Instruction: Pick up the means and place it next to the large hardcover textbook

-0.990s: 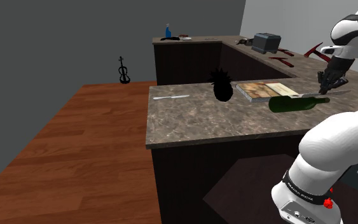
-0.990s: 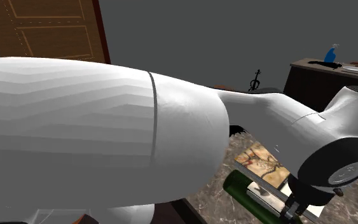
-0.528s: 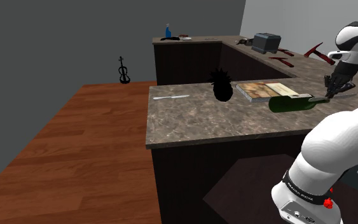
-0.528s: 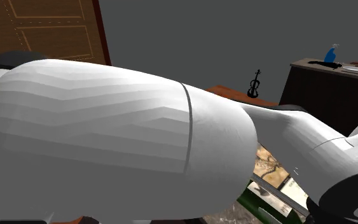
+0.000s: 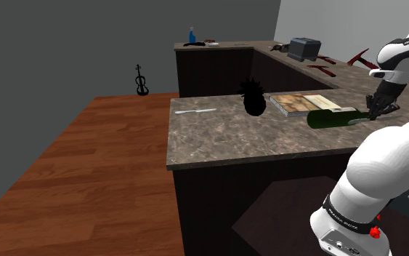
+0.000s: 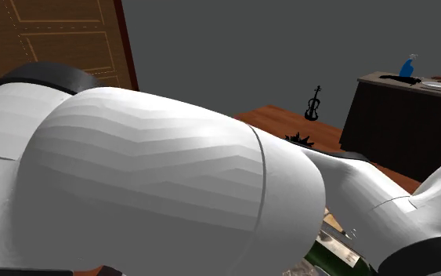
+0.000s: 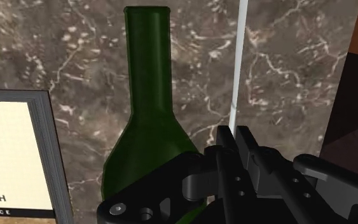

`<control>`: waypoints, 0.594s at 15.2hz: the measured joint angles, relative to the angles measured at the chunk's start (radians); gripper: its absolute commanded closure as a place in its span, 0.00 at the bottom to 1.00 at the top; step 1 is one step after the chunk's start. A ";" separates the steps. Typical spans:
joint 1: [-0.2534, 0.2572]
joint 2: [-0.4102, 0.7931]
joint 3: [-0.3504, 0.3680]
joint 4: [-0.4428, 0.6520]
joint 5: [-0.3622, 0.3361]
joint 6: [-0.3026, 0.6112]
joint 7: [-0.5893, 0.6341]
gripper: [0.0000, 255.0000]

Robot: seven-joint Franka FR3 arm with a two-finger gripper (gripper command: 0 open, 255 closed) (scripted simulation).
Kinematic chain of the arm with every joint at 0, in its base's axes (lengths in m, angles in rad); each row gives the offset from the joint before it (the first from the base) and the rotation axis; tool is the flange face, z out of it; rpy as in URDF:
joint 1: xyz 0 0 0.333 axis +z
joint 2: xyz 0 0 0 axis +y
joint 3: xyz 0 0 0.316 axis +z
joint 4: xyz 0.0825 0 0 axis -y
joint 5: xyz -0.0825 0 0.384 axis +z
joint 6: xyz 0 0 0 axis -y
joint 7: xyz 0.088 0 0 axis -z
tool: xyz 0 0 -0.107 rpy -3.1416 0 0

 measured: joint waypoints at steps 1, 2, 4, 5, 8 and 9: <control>0.007 0.004 -0.015 -0.008 -0.002 0.015 -0.002 1.00; 0.018 0.010 -0.028 -0.015 -0.001 0.029 0.000 1.00; 0.039 0.022 -0.060 -0.030 -0.004 0.061 -0.002 1.00; 0.044 0.024 -0.068 -0.034 -0.004 0.068 -0.003 1.00; 0.051 0.027 -0.077 -0.036 -0.004 0.075 -0.004 1.00; 0.051 0.027 -0.077 -0.036 -0.004 0.075 -0.004 1.00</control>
